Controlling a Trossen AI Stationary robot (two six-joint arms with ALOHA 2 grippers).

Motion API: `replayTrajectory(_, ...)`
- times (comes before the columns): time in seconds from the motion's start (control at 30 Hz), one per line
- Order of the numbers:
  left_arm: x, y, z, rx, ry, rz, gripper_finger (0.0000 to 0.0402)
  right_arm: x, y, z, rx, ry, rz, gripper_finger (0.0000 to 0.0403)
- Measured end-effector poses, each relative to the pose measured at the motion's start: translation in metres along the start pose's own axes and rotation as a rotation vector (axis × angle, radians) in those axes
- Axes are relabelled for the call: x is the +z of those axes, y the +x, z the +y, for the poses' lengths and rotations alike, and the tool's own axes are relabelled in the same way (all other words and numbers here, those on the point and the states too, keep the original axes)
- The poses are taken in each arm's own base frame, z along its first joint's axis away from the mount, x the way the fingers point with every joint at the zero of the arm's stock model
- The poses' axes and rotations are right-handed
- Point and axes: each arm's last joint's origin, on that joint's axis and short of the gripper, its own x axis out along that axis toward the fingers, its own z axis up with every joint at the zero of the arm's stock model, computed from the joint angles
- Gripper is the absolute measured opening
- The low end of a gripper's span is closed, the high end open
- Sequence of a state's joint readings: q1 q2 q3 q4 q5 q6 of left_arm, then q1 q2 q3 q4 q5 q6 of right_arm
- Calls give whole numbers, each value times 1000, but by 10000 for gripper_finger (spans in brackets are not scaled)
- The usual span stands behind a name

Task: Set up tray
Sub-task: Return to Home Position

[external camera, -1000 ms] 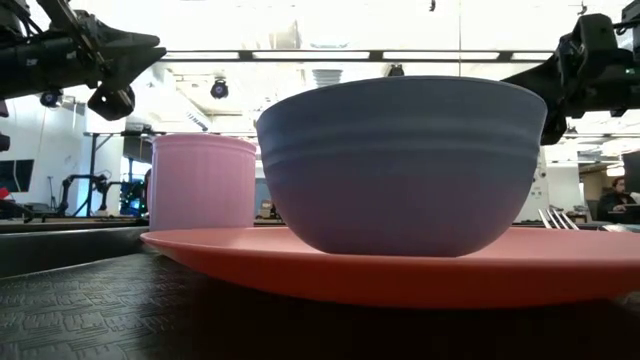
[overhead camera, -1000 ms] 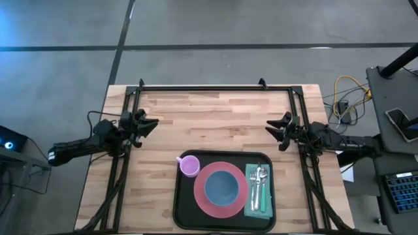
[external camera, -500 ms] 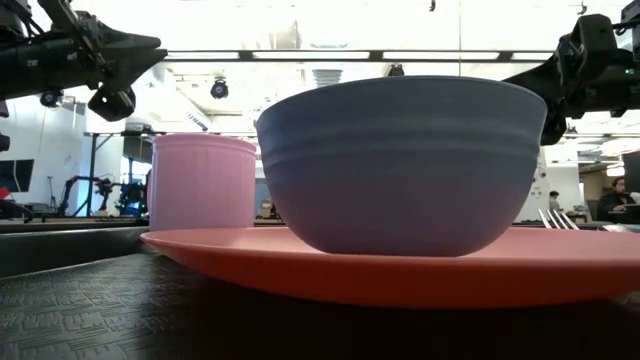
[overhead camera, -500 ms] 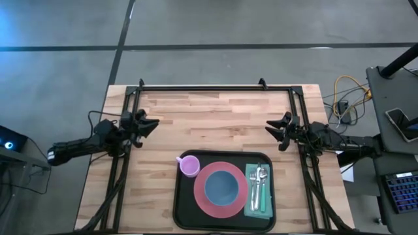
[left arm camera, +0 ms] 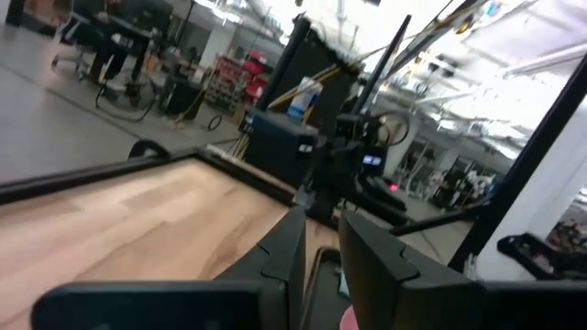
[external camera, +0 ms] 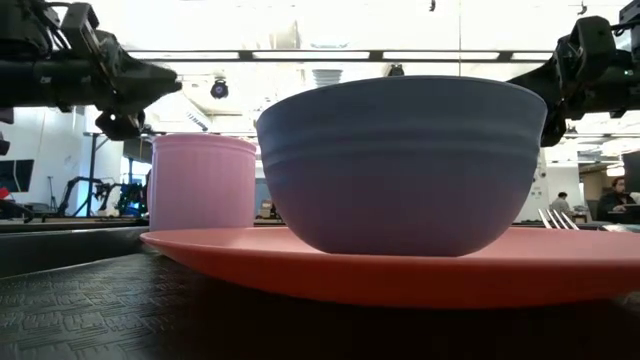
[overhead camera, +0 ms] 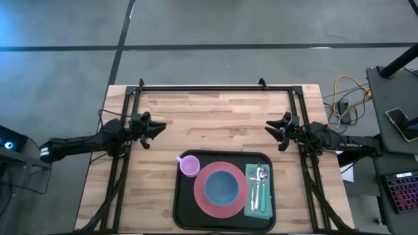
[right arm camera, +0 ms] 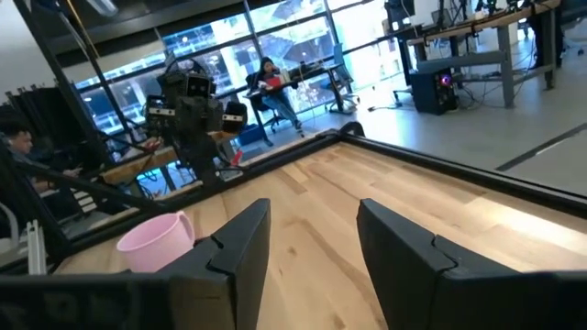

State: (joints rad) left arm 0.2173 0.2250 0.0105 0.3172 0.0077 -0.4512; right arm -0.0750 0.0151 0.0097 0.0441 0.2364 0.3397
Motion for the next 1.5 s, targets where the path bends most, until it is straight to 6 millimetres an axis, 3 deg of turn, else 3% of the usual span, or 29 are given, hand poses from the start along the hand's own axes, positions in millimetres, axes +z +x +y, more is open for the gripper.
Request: replayTrajectory(1.5, -43, 19, 21, 191, -3, 395, 51, 0, 0, 0, -1, -1, 2, 149)
